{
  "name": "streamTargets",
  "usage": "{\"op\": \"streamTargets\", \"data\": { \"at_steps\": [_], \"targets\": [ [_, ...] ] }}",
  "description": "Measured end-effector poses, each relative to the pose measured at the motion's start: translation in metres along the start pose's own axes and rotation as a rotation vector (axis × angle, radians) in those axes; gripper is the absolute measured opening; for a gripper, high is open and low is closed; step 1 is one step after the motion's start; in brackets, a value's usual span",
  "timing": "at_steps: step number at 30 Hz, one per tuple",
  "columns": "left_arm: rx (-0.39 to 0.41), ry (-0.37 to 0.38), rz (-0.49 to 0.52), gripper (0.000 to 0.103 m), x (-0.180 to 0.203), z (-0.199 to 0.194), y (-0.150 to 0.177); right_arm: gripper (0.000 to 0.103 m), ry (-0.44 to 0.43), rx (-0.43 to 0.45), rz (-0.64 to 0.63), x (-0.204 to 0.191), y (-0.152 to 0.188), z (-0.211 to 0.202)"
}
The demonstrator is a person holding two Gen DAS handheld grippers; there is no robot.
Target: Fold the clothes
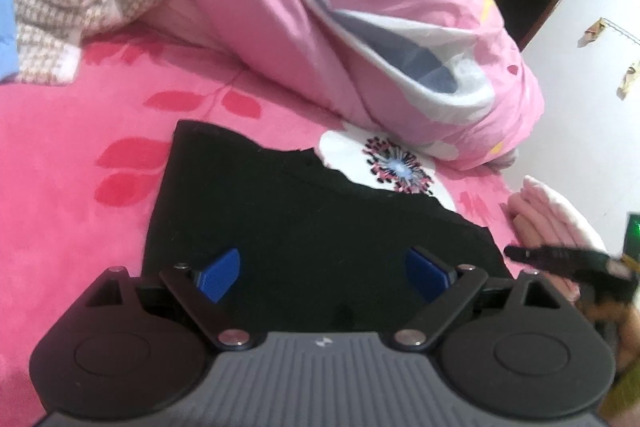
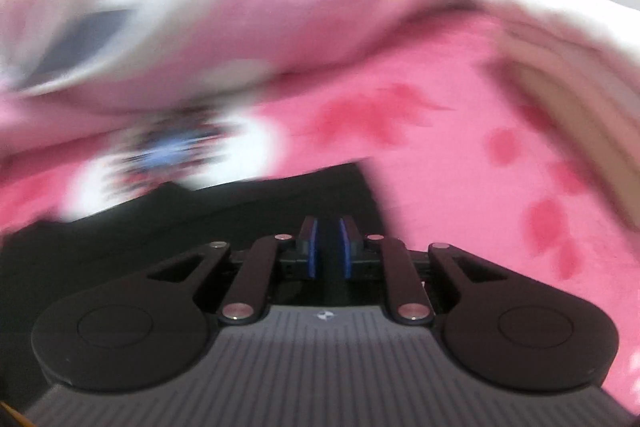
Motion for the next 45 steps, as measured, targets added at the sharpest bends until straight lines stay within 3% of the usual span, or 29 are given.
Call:
{"op": "streamTargets", "data": {
  "at_steps": [2,5,11,16,22,24,30,34,38,45],
  "targets": [
    [-0.001,-0.004,0.039,0.093,0.007,-0.001,0.001,0.014,-0.089,-0.012,-0.055,-0.017,0.021,-0.015],
    [-0.016,-0.018,0.118,0.095,0.02,-0.001,0.008,0.014,-0.081,-0.028,-0.08,-0.018,0.054,-0.025],
    [-0.089,-0.052,0.217,0.099,0.041,0.004,0.031,0.014,0.008,0.029,-0.052,0.0,0.079,-0.063],
    [-0.109,-0.131,0.292,0.102,0.055,0.011,0.046,0.015,-0.081,0.023,-0.119,-0.014,0.101,-0.077],
    [-0.115,-0.204,0.357,0.103,0.062,0.017,0.057,0.016,0.047,0.012,-0.111,0.008,0.117,-0.093],
    [-0.122,-0.227,0.369,0.103,0.064,0.019,0.058,0.016,0.08,0.023,-0.119,0.006,0.116,-0.102],
    [-0.119,-0.265,0.396,0.103,0.067,0.023,0.062,0.025,-0.058,0.052,-0.198,-0.031,0.124,-0.109],
    [-0.119,-0.27,0.402,0.103,0.067,0.024,0.063,0.029,-0.012,-0.011,-0.241,-0.036,0.141,-0.098],
    [-0.119,-0.273,0.395,0.103,0.066,0.024,0.063,0.036,0.015,-0.007,-0.245,-0.039,0.153,-0.108],
    [-0.118,-0.284,0.389,0.103,0.067,0.026,0.065,0.045,-0.028,0.041,-0.204,-0.051,0.141,-0.119]
  ]
}}
Point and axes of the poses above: each gripper's, at about its wrist camera, not at the fingertips, and z roughly the way its jaws point, x to its right, y to its underside, the point moved 5 cm from there along z, roughly the way its jaws point, and after that the axes turned 1 degree about z, right-handed, at the moved point
